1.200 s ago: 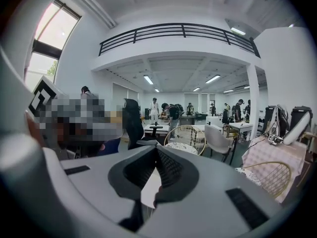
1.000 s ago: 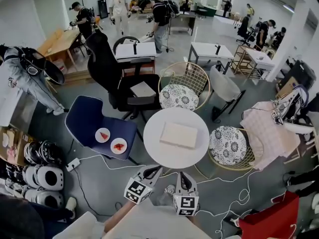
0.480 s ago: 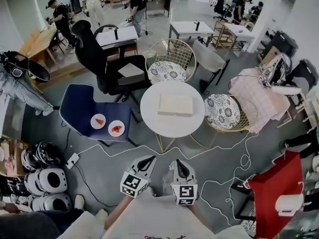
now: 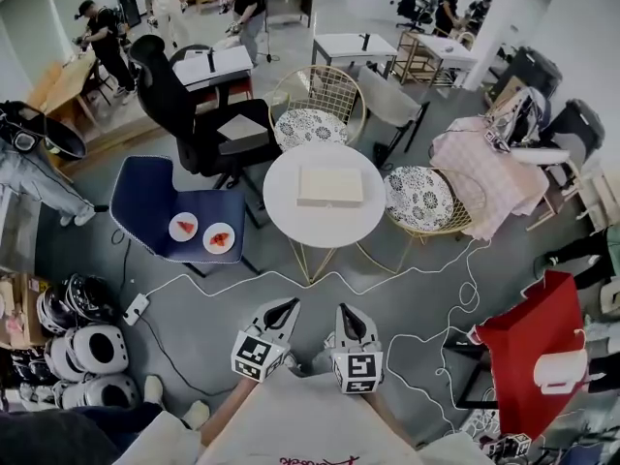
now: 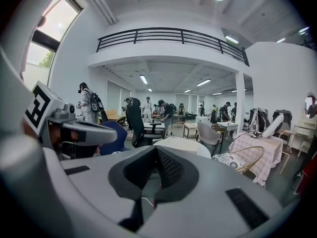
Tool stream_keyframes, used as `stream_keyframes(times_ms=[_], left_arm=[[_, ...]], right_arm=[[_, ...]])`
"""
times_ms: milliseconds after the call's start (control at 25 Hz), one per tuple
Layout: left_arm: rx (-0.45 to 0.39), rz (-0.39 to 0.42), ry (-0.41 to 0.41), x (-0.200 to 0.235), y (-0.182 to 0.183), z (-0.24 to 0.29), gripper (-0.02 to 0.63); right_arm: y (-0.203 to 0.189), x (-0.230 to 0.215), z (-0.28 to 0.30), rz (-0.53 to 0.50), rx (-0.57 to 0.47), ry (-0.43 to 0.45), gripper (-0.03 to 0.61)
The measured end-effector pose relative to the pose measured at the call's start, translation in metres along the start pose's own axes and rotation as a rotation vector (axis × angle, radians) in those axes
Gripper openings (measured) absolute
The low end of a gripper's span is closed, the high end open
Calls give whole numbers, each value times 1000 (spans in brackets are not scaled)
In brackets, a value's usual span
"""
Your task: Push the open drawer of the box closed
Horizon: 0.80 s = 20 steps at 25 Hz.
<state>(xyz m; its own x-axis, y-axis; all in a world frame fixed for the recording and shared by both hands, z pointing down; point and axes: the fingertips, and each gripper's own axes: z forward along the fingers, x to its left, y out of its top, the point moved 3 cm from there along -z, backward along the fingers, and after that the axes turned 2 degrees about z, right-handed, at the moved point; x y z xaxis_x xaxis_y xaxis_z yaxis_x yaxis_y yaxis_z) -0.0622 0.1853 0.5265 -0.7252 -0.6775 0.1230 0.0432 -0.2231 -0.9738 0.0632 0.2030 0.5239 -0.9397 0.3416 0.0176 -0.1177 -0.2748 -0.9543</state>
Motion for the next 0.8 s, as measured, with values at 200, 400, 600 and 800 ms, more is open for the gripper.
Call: stream_keyframes(times_ms=[200,400,600,800], left_arm=[[-6,5,27,-12,7,5,12],[-13,19,48,-27,15,16,12],[-10,10,60,-33,14,19,12],[-7,18,63,-40,13,18,12]], right_arm=[[4,-15,-7,-10,-13,16,15],[6,-35,-16,-17,-20,33,15],[5,-44,-19,-16,-20,38,15],[0,-46,-23,-12,-16,43,15]])
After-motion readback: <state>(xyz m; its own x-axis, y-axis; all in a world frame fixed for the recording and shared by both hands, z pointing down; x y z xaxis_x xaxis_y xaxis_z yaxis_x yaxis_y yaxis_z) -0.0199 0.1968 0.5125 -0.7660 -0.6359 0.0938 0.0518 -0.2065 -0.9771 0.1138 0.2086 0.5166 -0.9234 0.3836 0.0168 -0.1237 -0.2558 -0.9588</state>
